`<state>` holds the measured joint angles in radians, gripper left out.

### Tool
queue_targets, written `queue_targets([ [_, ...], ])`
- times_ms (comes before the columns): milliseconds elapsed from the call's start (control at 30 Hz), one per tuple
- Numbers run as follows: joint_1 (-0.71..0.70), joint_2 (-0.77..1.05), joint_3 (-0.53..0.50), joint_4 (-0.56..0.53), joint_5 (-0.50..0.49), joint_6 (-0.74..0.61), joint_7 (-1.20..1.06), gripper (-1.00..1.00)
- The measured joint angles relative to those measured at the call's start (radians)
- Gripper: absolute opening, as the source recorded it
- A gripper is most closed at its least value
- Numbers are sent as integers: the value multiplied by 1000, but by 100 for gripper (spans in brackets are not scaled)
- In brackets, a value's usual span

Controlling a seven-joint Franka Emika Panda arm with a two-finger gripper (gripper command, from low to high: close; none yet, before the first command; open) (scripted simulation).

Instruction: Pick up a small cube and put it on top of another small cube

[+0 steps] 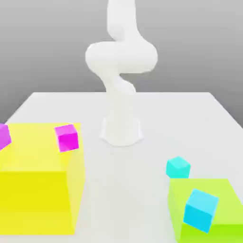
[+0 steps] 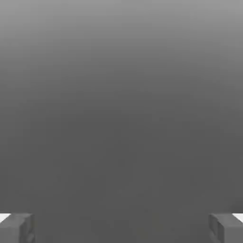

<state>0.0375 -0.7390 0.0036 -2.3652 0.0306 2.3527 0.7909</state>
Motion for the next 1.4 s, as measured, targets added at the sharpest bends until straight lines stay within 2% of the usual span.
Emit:
queue_targets([
  [467, 225, 352, 132, -372, 130, 301, -14, 0],
  [767, 351, 568, 274, -610, 140, 497, 41, 0],
  [933, 351, 673, 299, -630, 105, 582, 67, 0],
  [1100, 345, 776, 265, -611, -2, 665, 133, 0],
  [1267, 468, 876, 107, -597, -140, 752, 232, 0],
  [1367, 568, 934, 12, -594, -148, 804, 246, 0],
  [1400, 587, 947, -6, -594, -146, 816, 248, -100],
])
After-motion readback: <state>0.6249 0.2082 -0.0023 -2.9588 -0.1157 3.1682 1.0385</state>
